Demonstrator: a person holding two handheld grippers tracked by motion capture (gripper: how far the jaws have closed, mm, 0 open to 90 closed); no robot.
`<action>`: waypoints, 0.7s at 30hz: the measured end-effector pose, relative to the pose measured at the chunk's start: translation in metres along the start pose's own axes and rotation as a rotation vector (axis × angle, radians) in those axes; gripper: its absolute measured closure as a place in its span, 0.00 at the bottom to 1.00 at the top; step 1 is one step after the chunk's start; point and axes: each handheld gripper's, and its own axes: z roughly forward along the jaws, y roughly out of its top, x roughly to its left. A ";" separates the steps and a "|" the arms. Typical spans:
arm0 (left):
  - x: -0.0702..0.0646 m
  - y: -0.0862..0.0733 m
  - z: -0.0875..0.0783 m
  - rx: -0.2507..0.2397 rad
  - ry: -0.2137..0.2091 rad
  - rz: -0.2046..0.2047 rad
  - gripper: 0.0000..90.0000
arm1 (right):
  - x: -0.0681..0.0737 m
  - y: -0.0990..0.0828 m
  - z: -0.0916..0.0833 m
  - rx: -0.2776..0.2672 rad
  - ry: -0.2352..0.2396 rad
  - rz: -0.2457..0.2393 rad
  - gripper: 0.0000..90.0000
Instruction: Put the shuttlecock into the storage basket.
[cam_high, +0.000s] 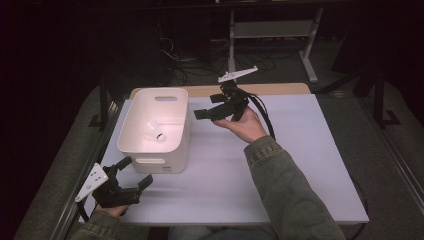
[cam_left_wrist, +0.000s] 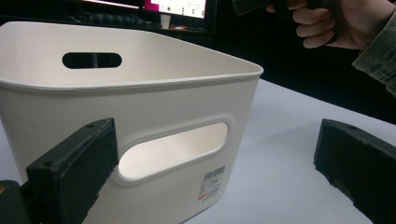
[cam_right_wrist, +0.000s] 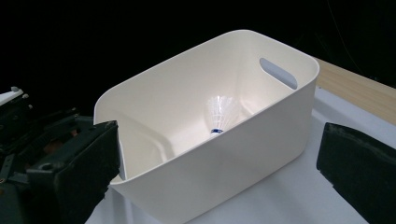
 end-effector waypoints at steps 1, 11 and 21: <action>0.000 0.000 0.000 0.001 0.000 0.000 0.00 | -0.001 -0.003 -0.003 -0.005 0.002 -0.002 0.00; 0.000 0.000 0.000 -0.004 -0.001 0.000 0.00 | -0.010 -0.016 -0.017 -0.026 -0.008 0.012 0.00; 0.000 0.000 0.000 0.001 -0.004 0.003 0.00 | -0.007 -0.030 -0.028 -0.034 -0.032 -0.007 0.00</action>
